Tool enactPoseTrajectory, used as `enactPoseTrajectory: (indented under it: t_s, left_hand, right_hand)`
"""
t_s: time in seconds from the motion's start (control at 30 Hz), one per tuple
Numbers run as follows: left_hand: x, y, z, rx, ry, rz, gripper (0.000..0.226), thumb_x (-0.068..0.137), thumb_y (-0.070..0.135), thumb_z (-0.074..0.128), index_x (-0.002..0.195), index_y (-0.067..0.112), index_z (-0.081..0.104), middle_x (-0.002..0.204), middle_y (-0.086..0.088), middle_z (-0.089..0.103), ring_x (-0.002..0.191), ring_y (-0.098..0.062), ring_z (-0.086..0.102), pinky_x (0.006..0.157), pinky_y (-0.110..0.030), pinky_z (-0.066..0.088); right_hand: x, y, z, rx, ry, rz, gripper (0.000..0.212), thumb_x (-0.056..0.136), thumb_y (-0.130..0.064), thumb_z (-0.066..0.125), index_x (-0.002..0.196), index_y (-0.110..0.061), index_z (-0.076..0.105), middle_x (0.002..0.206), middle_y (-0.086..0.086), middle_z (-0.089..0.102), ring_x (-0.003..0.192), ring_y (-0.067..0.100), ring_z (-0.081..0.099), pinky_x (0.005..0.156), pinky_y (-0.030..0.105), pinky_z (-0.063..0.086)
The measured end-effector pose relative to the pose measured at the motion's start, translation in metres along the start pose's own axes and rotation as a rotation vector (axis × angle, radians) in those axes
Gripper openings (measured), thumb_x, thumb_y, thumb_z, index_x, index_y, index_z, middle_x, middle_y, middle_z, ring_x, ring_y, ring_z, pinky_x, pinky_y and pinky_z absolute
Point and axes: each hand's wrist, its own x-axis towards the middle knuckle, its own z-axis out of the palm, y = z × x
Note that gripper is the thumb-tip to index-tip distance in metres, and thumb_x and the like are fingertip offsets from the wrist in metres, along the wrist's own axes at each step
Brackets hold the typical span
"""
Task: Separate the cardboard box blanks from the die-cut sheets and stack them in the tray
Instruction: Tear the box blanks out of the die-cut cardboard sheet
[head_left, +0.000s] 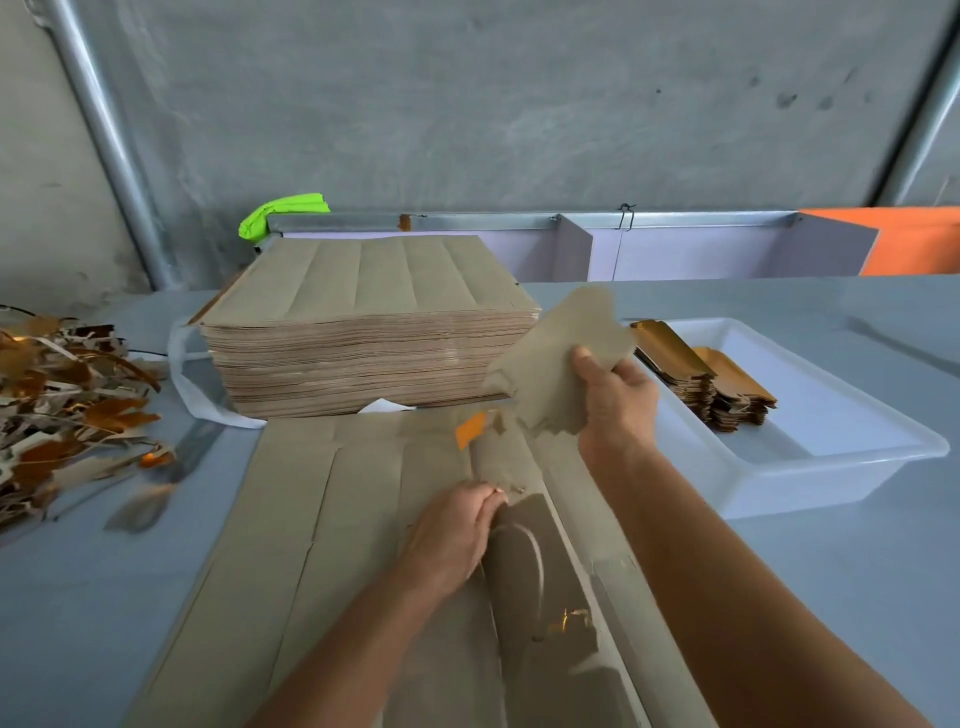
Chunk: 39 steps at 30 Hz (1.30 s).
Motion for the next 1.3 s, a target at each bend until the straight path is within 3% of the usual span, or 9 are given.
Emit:
enactPoseTrajectory:
  t_s: [0.13, 0.27, 0.4, 0.53, 0.6, 0.9, 1.07, 1.17, 1.3]
  left_hand:
    - [-0.007, -0.004, -0.011, -0.386, 0.175, -0.06, 0.025, 0.099, 0.014, 0.044, 0.079, 0.015, 0.059, 0.073, 0.003, 0.056, 0.069, -0.009, 0.051, 0.065, -0.022, 0.042]
    - [-0.005, 0.001, -0.017, -0.401, 0.307, 0.032, 0.025, 0.098, 0.009, 0.043, 0.079, -0.001, 0.056, 0.07, -0.001, 0.05, 0.069, -0.014, 0.046, 0.068, -0.032, 0.037]
    - [-0.002, 0.006, -0.022, -0.251, 0.387, 0.116, 0.02, 0.097, 0.007, 0.046, 0.093, 0.001, 0.065, 0.083, 0.0, 0.059, 0.08, -0.015, 0.054, 0.077, -0.029, 0.042]
    - [0.0, 0.003, -0.021, -0.099, 0.382, 0.158, 0.024, 0.097, 0.012, 0.046, 0.108, 0.004, 0.066, 0.097, -0.008, 0.06, 0.09, -0.019, 0.056, 0.082, -0.022, 0.04]
    - [-0.001, 0.002, -0.02, -0.102, 0.396, 0.159, 0.024, 0.097, 0.011, 0.047, 0.108, 0.003, 0.067, 0.096, -0.01, 0.059, 0.089, -0.02, 0.056, 0.081, -0.02, 0.039]
    - [-0.011, -0.023, -0.019, -0.119, 0.405, -0.128, 0.025, 0.097, 0.015, 0.047, 0.102, 0.0, 0.067, 0.09, -0.017, 0.062, 0.088, -0.034, 0.059, 0.076, -0.034, 0.041]
    - [-0.018, 0.001, -0.033, -0.068, -0.03, -0.03, 0.059, 0.064, 0.061, 0.07, 0.114, 0.03, 0.064, 0.106, 0.005, 0.045, 0.1, -0.009, 0.047, 0.089, -0.02, 0.039]
    - [-0.025, 0.014, -0.036, -0.117, -0.203, 0.028, 0.064, 0.059, 0.055, 0.081, 0.111, 0.021, 0.064, 0.122, 0.016, 0.047, 0.107, 0.003, 0.049, 0.09, -0.013, 0.039]
    - [-0.035, 0.018, -0.044, -0.021, -0.302, 0.028, 0.058, 0.052, 0.045, 0.089, 0.1, 0.03, 0.059, 0.09, 0.02, 0.059, 0.078, 0.013, 0.051, 0.072, -0.009, 0.041]
  right_hand:
    - [0.017, -0.022, -0.026, -0.558, 0.049, -0.356, 0.02, 0.082, 0.002, 0.053, 0.099, -0.008, 0.058, 0.086, 0.005, 0.058, 0.079, 0.022, 0.054, 0.077, 0.048, 0.052]
    - [-0.002, -0.018, -0.039, -0.984, -0.336, -0.523, 0.079, 0.079, 0.016, 0.039, 0.144, -0.03, 0.036, 0.112, 0.003, 0.054, 0.097, 0.022, 0.052, 0.083, 0.032, 0.045]
    - [-0.025, -0.008, -0.035, -1.404, -0.641, -0.604, 0.047, 0.089, 0.004, 0.043, 0.125, -0.018, 0.062, 0.114, 0.009, 0.067, 0.103, 0.026, 0.062, 0.094, 0.032, 0.048]
    - [-0.045, -0.008, -0.027, -1.266, -0.764, -0.404, 0.028, 0.09, -0.025, 0.052, 0.077, -0.008, 0.069, 0.072, 0.005, 0.066, 0.063, 0.012, 0.056, 0.06, 0.022, 0.047]
    - [-0.047, -0.006, -0.026, -1.24, -0.76, -0.396, 0.026, 0.084, -0.03, 0.06, 0.074, -0.008, 0.069, 0.069, 0.006, 0.065, 0.056, 0.008, 0.05, 0.051, 0.016, 0.042]
    - [-0.034, 0.013, -0.055, -0.748, -0.174, 0.039, 0.015, 0.086, -0.011, 0.061, 0.077, 0.001, 0.058, 0.082, 0.014, 0.056, 0.077, 0.028, 0.054, 0.068, 0.041, 0.049]
    - [-0.042, 0.011, -0.058, -0.58, -0.145, 0.042, 0.015, 0.092, -0.011, 0.055, 0.077, -0.014, 0.055, 0.086, 0.01, 0.06, 0.079, 0.025, 0.059, 0.067, 0.038, 0.052]
    - [-0.047, 0.012, -0.052, -0.544, -0.129, 0.028, 0.012, 0.092, -0.013, 0.056, 0.081, -0.016, 0.055, 0.089, 0.009, 0.063, 0.085, 0.027, 0.062, 0.075, 0.042, 0.054]
    - [-0.049, 0.012, -0.049, -0.564, -0.052, -0.059, 0.008, 0.09, -0.015, 0.056, 0.081, -0.015, 0.055, 0.093, 0.015, 0.064, 0.089, 0.033, 0.063, 0.081, 0.048, 0.054]
